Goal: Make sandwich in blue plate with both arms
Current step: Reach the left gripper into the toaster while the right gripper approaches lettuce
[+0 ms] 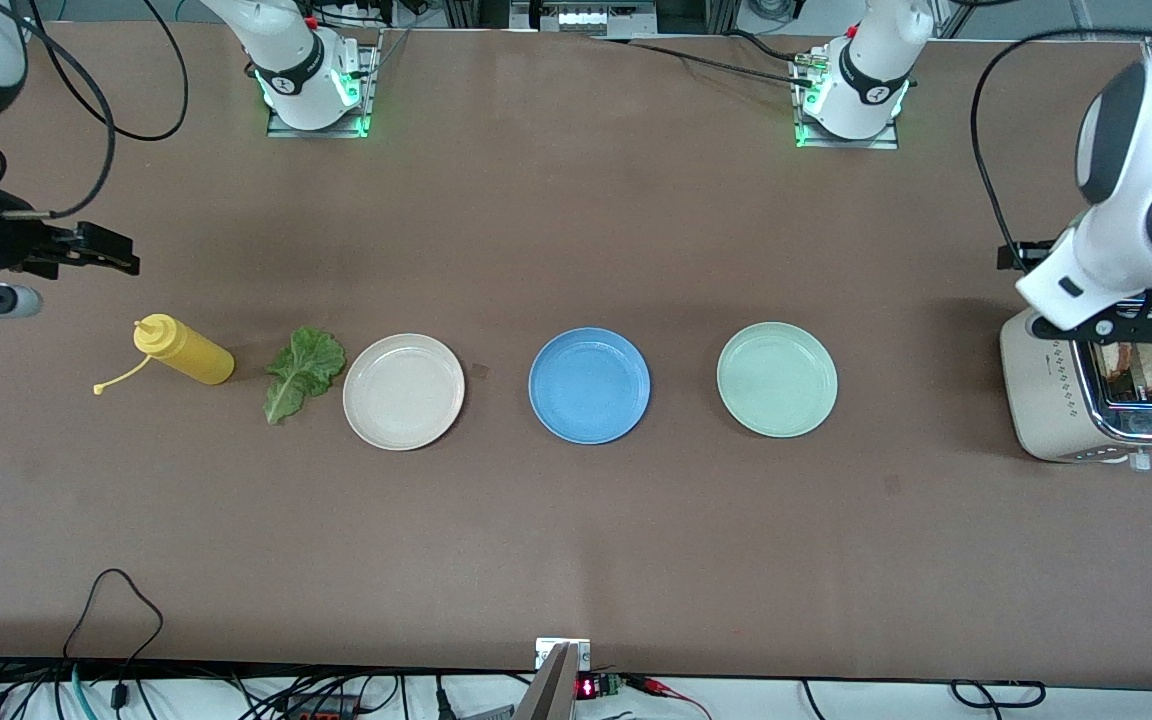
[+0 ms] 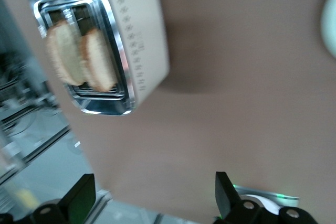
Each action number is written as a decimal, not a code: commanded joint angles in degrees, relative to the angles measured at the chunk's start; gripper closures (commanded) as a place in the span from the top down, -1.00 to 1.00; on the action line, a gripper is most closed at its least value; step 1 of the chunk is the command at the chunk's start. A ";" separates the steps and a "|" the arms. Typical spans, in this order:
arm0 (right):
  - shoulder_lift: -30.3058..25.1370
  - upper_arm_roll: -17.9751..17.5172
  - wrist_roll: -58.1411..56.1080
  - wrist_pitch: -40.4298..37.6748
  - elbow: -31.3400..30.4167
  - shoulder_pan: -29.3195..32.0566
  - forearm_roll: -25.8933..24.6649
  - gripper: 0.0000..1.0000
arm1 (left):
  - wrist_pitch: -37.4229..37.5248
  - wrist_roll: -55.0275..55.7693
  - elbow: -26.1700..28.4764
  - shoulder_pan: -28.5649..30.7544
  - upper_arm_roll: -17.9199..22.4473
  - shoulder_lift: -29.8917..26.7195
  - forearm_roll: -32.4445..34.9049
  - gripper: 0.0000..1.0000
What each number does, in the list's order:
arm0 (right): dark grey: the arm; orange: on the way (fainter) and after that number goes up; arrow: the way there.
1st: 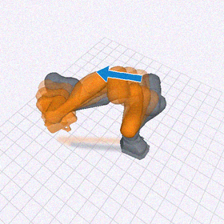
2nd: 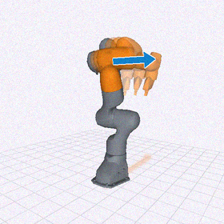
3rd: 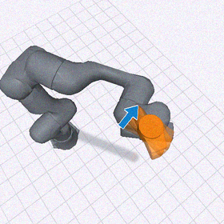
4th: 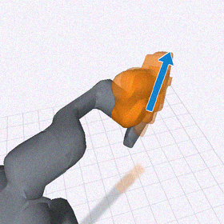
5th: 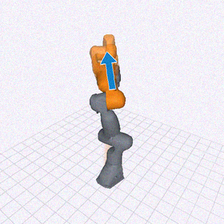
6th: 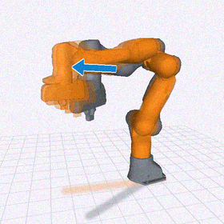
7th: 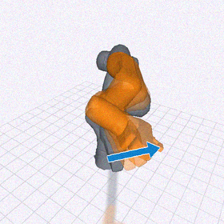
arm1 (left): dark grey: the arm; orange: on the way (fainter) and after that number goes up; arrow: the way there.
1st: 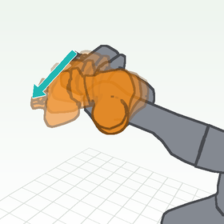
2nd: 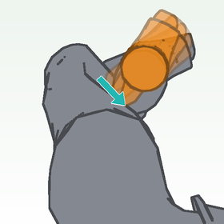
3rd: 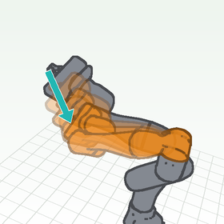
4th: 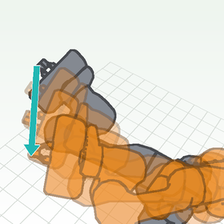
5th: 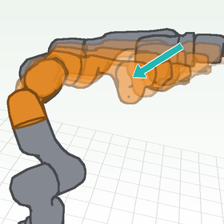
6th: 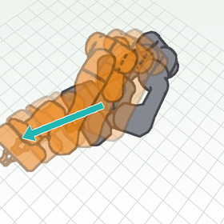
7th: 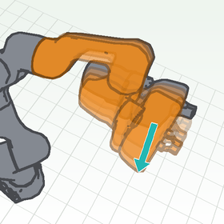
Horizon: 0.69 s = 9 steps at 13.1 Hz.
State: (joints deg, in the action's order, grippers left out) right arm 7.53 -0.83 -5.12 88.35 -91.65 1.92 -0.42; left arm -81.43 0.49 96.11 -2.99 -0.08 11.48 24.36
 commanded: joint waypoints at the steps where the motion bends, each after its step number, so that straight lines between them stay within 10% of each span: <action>1: 1.25 -0.22 -1.73 -1.87 -0.02 0.10 0.77 1.00 | -3.17 -1.63 -1.02 4.64 -0.27 4.59 4.02 1.00; 9: 2.83 -0.13 -0.33 -2.58 -0.55 -0.60 0.59 1.00 | -23.67 -11.39 2.66 14.15 -0.27 9.52 4.47 0.48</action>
State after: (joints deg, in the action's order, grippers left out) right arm 9.92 -0.94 -5.66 86.01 -91.69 1.45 -0.41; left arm -102.78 -9.95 96.60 9.98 0.09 21.31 27.53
